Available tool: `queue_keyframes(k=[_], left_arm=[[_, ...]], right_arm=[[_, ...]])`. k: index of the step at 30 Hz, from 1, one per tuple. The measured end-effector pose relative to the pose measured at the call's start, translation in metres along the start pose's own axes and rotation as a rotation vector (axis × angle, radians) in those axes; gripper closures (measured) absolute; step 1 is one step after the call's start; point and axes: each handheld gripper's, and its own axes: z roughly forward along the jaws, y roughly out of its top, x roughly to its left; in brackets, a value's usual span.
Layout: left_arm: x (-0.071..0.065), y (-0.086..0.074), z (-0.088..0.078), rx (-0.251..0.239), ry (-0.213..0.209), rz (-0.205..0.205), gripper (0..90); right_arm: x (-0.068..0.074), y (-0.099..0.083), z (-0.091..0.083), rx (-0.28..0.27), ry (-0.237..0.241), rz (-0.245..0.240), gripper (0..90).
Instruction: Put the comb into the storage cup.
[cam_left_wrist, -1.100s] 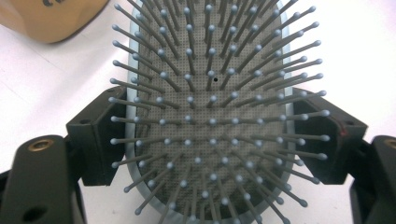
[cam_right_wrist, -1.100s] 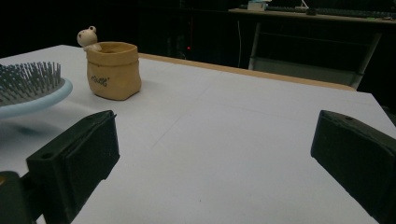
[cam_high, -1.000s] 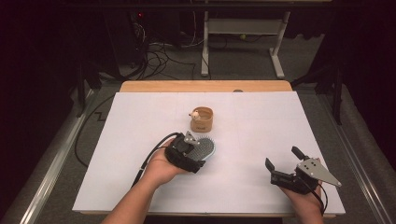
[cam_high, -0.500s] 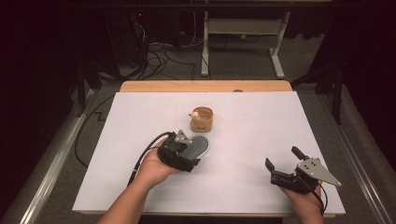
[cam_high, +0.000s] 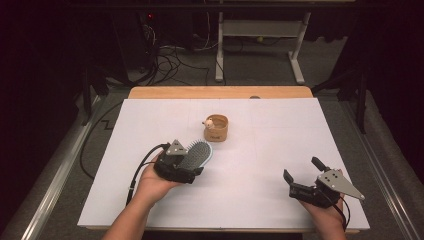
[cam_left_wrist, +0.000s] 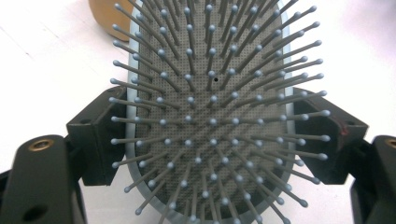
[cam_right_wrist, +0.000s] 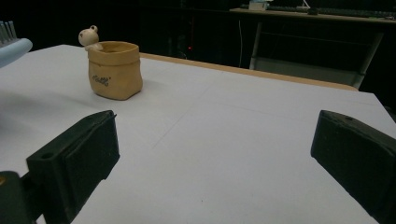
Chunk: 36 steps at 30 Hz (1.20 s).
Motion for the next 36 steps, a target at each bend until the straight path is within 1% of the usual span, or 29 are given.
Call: queue_keyframes(k=[1,2,3,4,5,6,7,8,9,11,14,15,16,18,19,20,21,23,25,32,35,36], left_arm=[[0.001,-0.003,-0.003,-0.021,0.005,-0.004,20.3],[0.001,-0.003,-0.003,-0.021,0.005,-0.004,20.3],[0.002,-0.006,-0.006,-0.056,0.019,-0.004,20.2],[0.002,-0.006,-0.006,-0.056,0.019,-0.004,20.3],[0.002,-0.009,-0.009,-0.084,0.017,-0.005,20.3],[0.002,-0.009,-0.009,-0.084,0.017,-0.005,20.2],[0.000,-0.010,-0.011,-0.113,0.013,-0.003,20.3],[0.000,-0.010,-0.011,-0.113,0.013,-0.003,20.3],[-0.001,-0.011,-0.013,-0.138,0.014,-0.008,20.2],[0.000,-0.013,-0.014,-0.150,0.005,-0.013,20.3],[0.001,-0.016,-0.015,-0.176,0.009,-0.018,20.2],[0.001,-0.016,-0.015,-0.176,0.009,-0.018,20.2],[0.001,-0.019,-0.016,-0.194,0.006,-0.019,20.3],[0.001,-0.020,-0.017,-0.210,0.012,-0.020,20.2],[0.001,-0.020,-0.017,-0.210,0.012,-0.020,20.2],[0.002,-0.021,-0.019,-0.234,0.019,-0.021,20.2],[0.002,-0.022,-0.020,-0.245,0.019,-0.023,20.2],[0.003,-0.022,-0.021,-0.256,0.015,-0.023,20.2],[0.003,-0.022,-0.021,-0.266,0.022,-0.022,20.2],[0.001,-0.023,-0.021,-0.290,0.022,-0.025,20.2],[0.001,-0.024,-0.022,-0.314,0.027,-0.022,20.2],[0.001,-0.024,-0.022,-0.314,0.027,-0.022,20.2]], right_arm=[[0.000,0.000,0.000,-0.002,-0.001,-0.002,1.8],[0.001,0.000,0.000,-0.002,-0.002,-0.002,1.8],[0.001,0.000,0.000,-0.003,-0.001,-0.003,1.8],[0.001,0.000,-0.001,-0.003,0.000,-0.002,1.7],[0.001,0.001,0.000,-0.005,0.004,-0.006,1.6],[0.001,0.001,0.000,-0.005,0.004,-0.006,1.6],[0.002,0.001,0.000,-0.006,0.007,-0.015,1.6],[0.002,0.001,0.000,-0.006,0.007,-0.015,1.6],[0.003,0.002,0.001,-0.007,0.010,-0.018,1.6],[0.004,0.002,0.001,-0.006,0.012,-0.017,1.6],[0.006,0.002,0.001,-0.007,0.015,-0.019,1.6],[0.006,0.002,0.000,-0.007,0.015,-0.019,1.6],[0.006,0.002,0.000,-0.008,0.014,-0.020,1.6],[0.007,0.002,0.000,-0.006,0.014,-0.016,1.6],[0.007,0.002,0.000,-0.005,0.014,-0.016,1.6],[0.007,0.002,0.000,-0.005,0.014,-0.015,1.6],[0.007,0.002,0.000,-0.005,0.016,-0.015,1.6],[0.007,0.002,0.000,-0.005,0.016,-0.015,1.6],[0.007,0.001,0.001,-0.004,0.019,-0.013,1.6],[0.007,0.001,0.001,-0.005,0.020,-0.014,1.6],[0.006,0.002,0.000,-0.007,0.019,-0.013,1.6],[0.006,0.002,0.000,-0.007,0.019,-0.012,1.6]])
